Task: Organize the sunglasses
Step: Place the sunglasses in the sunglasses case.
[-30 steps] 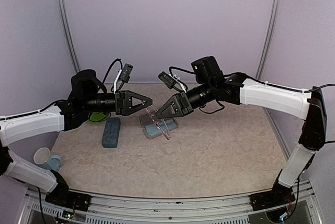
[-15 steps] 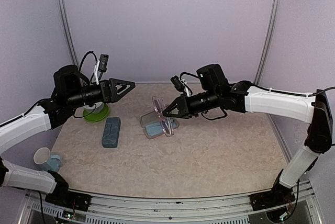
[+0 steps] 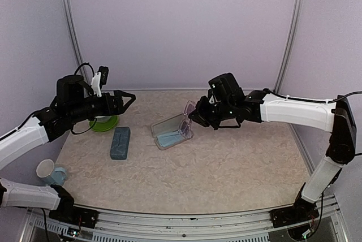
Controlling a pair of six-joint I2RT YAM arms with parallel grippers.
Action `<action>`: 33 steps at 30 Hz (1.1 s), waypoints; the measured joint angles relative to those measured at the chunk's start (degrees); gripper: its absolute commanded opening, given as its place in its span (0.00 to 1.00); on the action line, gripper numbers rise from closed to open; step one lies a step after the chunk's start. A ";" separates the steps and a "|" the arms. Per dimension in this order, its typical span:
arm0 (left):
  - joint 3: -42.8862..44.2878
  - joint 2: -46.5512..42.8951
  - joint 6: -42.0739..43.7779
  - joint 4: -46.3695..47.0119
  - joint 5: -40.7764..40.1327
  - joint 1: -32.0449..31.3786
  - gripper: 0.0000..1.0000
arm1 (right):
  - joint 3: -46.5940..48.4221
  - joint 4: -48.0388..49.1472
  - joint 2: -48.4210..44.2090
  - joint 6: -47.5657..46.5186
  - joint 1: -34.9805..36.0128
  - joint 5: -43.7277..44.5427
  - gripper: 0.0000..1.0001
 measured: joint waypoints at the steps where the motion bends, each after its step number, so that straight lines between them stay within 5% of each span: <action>1: 0.00 -0.55 -0.07 -0.44 -0.57 0.00 0.98 | 0.04 0.07 0.66 2.25 0.02 0.81 0.00; 15: -3.08 -8.83 -2.34 -7.39 -5.81 0.02 0.97 | 4.94 -4.68 9.84 31.80 3.43 12.33 0.00; 33: -6.10 -16.26 -4.55 -13.90 -10.10 0.02 0.97 | 20.83 -3.32 27.47 42.12 3.37 16.94 0.00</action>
